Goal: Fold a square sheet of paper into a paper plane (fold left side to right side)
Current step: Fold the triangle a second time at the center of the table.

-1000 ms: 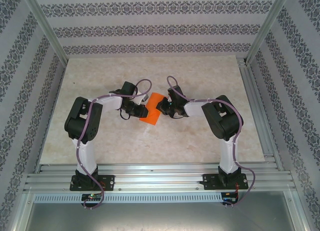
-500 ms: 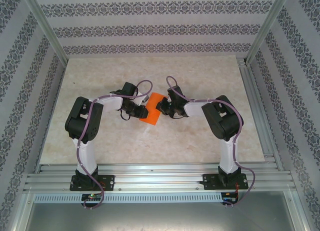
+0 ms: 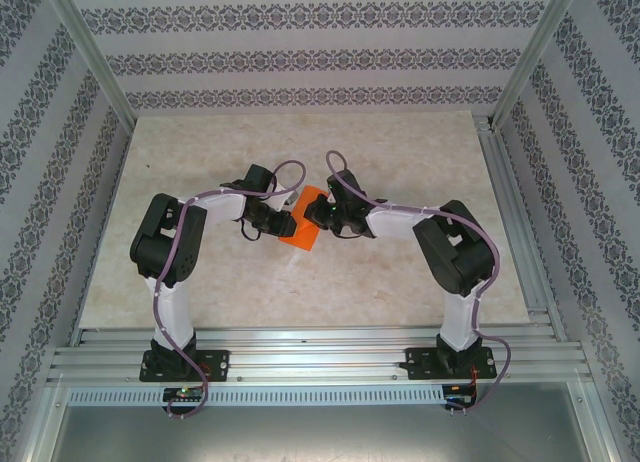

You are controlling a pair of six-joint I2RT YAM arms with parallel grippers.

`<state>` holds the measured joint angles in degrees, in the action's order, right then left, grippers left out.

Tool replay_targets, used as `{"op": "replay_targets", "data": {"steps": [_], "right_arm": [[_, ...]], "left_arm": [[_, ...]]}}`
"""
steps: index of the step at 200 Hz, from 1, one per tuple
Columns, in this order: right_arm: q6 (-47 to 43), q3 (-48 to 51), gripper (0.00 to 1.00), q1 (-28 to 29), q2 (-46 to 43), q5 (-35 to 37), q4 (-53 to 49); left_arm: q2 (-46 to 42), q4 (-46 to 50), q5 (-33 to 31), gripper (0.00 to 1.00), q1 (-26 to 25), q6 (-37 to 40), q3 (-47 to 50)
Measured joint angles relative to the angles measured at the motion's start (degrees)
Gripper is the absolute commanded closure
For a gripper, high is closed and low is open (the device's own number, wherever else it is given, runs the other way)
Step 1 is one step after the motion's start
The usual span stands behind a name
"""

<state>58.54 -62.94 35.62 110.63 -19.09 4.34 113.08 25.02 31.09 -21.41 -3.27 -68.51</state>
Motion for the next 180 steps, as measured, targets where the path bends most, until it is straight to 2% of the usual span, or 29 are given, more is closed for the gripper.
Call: {"op": "replay_targets", "data": {"steps": [22,110,180], "right_arm": [[1.9,0.1,0.92,1.8,2.1,1.0,0.9],[9.0,1.1,0.93,2.7,3.7,4.1,4.2],[10.2,0.9,0.93,3.3,5.4,7.5,4.1]], "left_arm": [[0.0,0.0,-0.2,0.82,0.0,0.0,0.0],[0.0,-0.2,-0.5,0.82,-0.1,0.2,0.1],[0.0,-0.2,-0.5,0.82,-0.2,0.2,0.1]]}}
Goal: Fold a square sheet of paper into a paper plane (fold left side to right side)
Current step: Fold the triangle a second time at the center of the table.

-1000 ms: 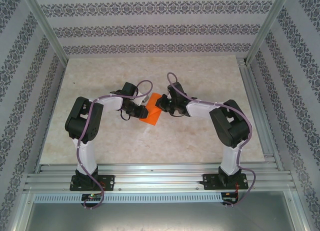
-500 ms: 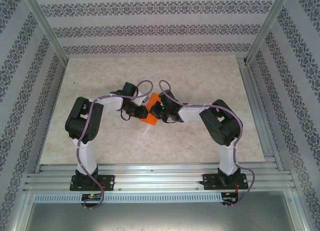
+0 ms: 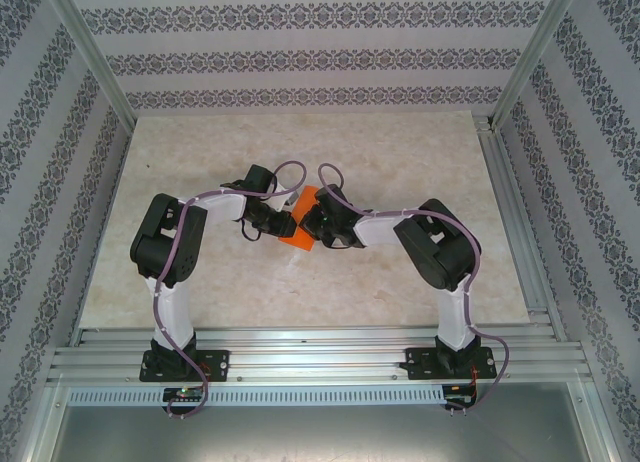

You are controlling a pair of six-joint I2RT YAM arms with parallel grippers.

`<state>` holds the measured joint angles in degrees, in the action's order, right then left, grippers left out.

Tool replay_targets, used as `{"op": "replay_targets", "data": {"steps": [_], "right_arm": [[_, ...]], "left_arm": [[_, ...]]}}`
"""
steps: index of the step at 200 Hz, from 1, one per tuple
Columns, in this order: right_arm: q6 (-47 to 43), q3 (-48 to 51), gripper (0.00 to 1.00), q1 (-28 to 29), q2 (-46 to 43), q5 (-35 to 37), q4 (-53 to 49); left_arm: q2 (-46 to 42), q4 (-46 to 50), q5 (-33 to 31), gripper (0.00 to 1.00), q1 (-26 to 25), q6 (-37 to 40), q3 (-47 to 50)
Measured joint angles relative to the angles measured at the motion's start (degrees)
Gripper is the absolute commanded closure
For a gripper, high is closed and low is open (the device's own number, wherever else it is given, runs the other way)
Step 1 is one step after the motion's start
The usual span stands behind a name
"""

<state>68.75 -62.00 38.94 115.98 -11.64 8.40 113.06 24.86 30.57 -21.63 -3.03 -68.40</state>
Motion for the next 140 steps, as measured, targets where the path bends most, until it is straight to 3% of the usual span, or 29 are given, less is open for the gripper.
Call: {"op": "replay_targets", "data": {"steps": [82,140], "right_arm": [[-4.6,-0.3,0.92,-0.9,-0.4,1.5,-1.8],[-9.9,-0.4,0.91,-7.1,-2.0,2.2,-6.0]], "left_arm": [[0.0,-0.5,0.1,0.82,-0.5,0.2,0.0],[0.1,-1.2,0.0,0.82,-1.0,0.2,0.0]]}}
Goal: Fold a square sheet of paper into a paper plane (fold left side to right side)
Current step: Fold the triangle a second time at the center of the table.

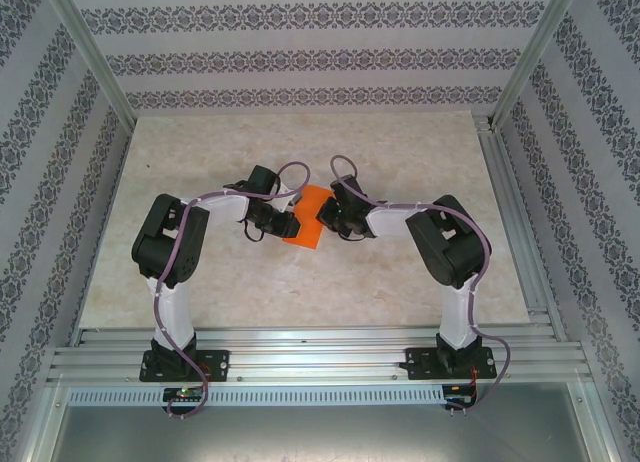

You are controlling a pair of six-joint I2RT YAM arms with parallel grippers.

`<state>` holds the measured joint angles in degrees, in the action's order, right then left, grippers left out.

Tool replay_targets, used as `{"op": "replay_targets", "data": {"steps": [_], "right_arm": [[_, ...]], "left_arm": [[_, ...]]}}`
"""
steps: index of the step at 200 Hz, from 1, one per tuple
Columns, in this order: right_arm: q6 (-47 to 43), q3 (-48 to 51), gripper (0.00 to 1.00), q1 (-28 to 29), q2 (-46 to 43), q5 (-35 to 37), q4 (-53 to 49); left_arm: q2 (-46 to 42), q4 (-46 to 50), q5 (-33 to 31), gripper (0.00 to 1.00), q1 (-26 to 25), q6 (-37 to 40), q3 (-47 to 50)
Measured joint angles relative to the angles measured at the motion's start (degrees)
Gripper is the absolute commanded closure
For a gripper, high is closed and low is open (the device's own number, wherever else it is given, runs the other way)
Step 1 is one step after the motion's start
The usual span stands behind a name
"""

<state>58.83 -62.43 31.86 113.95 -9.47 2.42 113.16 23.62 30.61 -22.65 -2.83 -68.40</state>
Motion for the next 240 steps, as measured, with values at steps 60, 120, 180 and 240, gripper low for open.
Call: {"op": "replay_targets", "data": {"steps": [60,120,180,240], "right_arm": [[-3.3,-1.0,0.91,0.5,-3.1,0.6,-3.6],[0.0,-5.9,0.91,5.5,1.4,-1.5,-0.3],[0.9,-5.3,0.92,5.1,3.9,-0.9,-1.1],[0.7,-3.8,0.92,5.1,3.6,-0.7,1.2]], "left_arm": [[0.0,0.0,0.0,0.82,0.0,0.0,0.0],[0.0,0.0,0.0,0.82,0.0,0.0,0.0],[0.0,0.0,0.2,0.79,0.0,0.0,0.0],[-1.8,-0.5,-1.0,0.79,0.0,0.0,2.1]]}}
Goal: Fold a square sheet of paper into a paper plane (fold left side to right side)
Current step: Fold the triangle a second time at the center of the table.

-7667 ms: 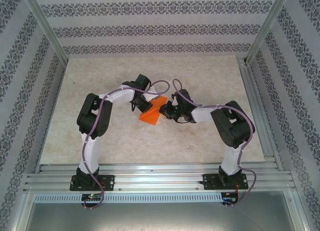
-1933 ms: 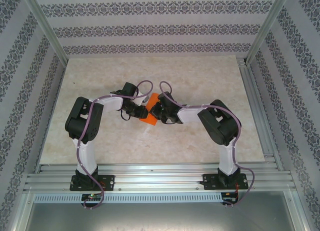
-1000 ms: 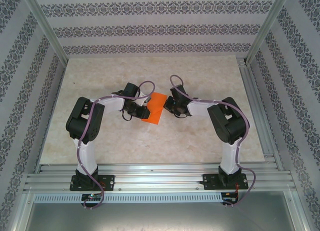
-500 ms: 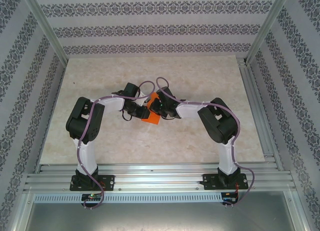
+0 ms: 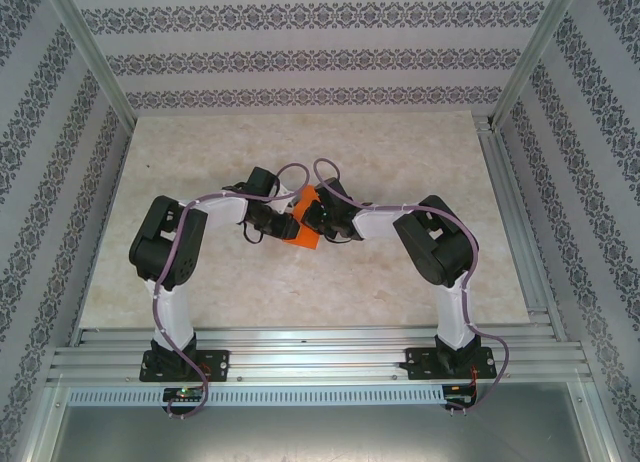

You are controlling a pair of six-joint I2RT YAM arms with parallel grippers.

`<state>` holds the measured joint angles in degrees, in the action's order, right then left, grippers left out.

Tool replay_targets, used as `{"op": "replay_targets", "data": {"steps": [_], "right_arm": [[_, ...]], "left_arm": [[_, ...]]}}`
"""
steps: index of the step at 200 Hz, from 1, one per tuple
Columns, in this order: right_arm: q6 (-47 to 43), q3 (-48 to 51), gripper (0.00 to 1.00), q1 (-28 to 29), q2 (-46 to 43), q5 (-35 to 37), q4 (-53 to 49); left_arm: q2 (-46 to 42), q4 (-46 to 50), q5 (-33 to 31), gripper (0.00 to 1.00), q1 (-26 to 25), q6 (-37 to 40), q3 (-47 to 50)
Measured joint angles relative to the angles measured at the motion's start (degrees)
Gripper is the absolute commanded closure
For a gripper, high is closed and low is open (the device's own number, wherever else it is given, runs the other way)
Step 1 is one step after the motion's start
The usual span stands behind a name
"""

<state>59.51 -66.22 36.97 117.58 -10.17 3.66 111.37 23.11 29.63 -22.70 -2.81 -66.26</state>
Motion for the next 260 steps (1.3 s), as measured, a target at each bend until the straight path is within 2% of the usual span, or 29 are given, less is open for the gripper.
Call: {"op": "replay_targets", "data": {"steps": [45,96,184,202,223,260], "right_arm": [[-0.4,0.0,0.92,0.0,0.0,-0.1,0.0],[-0.7,0.0,0.92,0.0,0.0,-0.2,-0.1],[-1.2,-0.4,0.91,0.0,-0.1,-0.2,-0.9],[-1.3,-0.6,0.91,0.0,-0.1,-0.2,-1.2],[-1.4,-0.8,0.91,0.0,-0.1,-0.2,-1.5],[-1.4,-0.8,0.91,0.0,-0.1,-0.2,-1.6]], "left_arm": [[-3.5,-0.6,-2.7,0.81,0.2,-0.7,4.1],[-4.3,1.9,-4.8,0.82,0.3,-2.0,4.2],[-9.3,7.8,-7.3,0.82,3.5,-5.8,7.5],[-12.2,8.9,-5.7,0.82,4.3,-6.3,7.6],[-14.0,8.2,-1.0,0.84,4.3,-7.4,6.3],[-9.7,2.9,6.3,0.85,3.2,-10.0,4.6]]}}
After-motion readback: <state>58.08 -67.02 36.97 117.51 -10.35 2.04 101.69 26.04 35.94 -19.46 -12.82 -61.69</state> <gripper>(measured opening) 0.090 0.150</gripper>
